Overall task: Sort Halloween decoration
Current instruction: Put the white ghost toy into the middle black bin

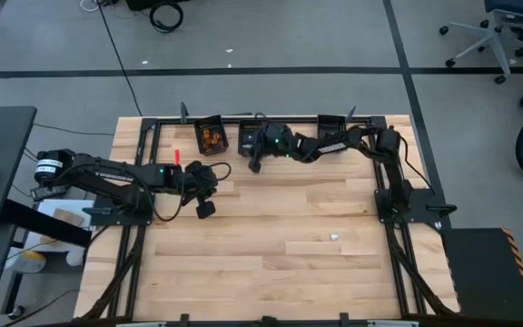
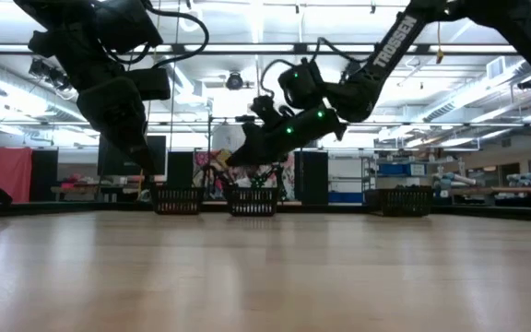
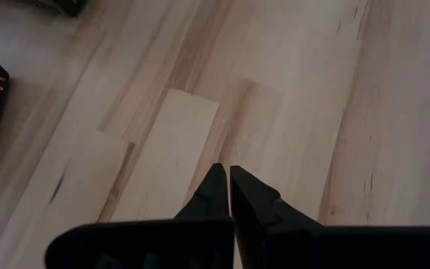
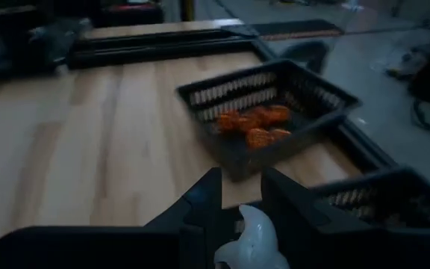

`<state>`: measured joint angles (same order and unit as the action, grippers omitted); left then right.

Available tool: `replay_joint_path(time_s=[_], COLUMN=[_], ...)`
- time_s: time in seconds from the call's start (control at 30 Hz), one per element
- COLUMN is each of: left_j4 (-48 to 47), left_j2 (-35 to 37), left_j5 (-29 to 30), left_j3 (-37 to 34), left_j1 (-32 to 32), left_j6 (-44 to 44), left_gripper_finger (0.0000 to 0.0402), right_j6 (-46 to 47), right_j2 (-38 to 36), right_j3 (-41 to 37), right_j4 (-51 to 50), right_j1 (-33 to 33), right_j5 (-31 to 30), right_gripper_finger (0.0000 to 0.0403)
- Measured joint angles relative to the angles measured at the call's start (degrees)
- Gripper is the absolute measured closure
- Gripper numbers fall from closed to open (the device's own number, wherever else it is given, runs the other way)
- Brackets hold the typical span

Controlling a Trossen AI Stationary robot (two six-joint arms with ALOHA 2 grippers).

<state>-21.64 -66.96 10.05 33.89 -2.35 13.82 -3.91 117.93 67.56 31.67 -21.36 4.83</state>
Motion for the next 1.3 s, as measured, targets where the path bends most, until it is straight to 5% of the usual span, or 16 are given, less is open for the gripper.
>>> replay_joint_path(time_s=[0.43, 0.83, 1.3], left_j4=[0.19, 0.67, 2.66], left_j2=[0.00, -0.02, -0.04], left_j5=[0.01, 0.01, 0.01], left_j3=[0.00, 0.00, 0.00], left_j1=[-0.04, -0.04, -0.04], left_j6=[-0.09, -0.09, -2.54], left_gripper_finger=[0.0402, 0.0402, 0.0402], right_j6=[7.60, 8.44, 10.32], right_j2=[0.04, 0.04, 0.04], right_j3=[10.30, 21.02, 22.16], right_j4=[-21.73, -43.05, -45.10], right_j1=[-0.03, -2.64, -5.51], right_j5=[-9.59, -8.93, -4.75], right_gripper_finger=[0.0306, 0.0306, 0.0306])
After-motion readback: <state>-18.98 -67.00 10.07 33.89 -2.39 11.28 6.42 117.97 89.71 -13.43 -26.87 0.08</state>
